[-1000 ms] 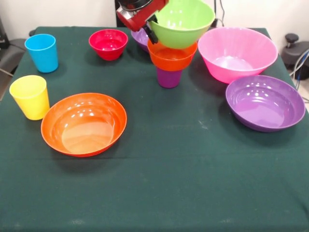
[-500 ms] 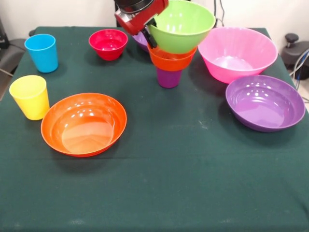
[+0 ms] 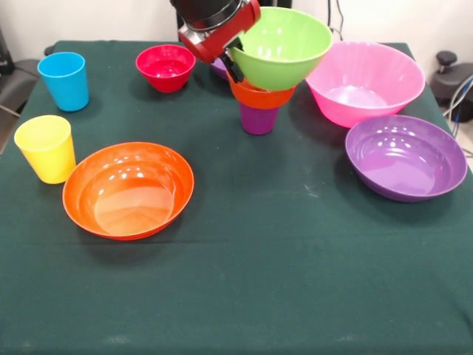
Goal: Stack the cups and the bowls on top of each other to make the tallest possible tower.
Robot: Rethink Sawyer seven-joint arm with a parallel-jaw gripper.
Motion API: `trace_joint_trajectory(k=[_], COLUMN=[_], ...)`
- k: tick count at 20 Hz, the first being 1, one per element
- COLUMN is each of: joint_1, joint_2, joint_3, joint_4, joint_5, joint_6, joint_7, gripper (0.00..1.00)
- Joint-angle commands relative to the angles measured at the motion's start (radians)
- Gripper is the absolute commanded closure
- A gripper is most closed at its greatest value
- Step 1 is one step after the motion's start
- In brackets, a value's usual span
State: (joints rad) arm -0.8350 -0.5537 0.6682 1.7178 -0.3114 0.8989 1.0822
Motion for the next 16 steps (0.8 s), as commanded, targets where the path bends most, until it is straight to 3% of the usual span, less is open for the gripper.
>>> trace_joint_trajectory(k=[1,16], joint_1=[0.043,0.053], joint_2=[0.048,0.016], joint_3=[-0.063,-0.075], joint_4=[-0.050,-0.066], joint_5=[-0.080,-0.112], joint_6=[0.016,0.072], joint_7=[0.012,-0.006], gripper=[1.00,1.00])
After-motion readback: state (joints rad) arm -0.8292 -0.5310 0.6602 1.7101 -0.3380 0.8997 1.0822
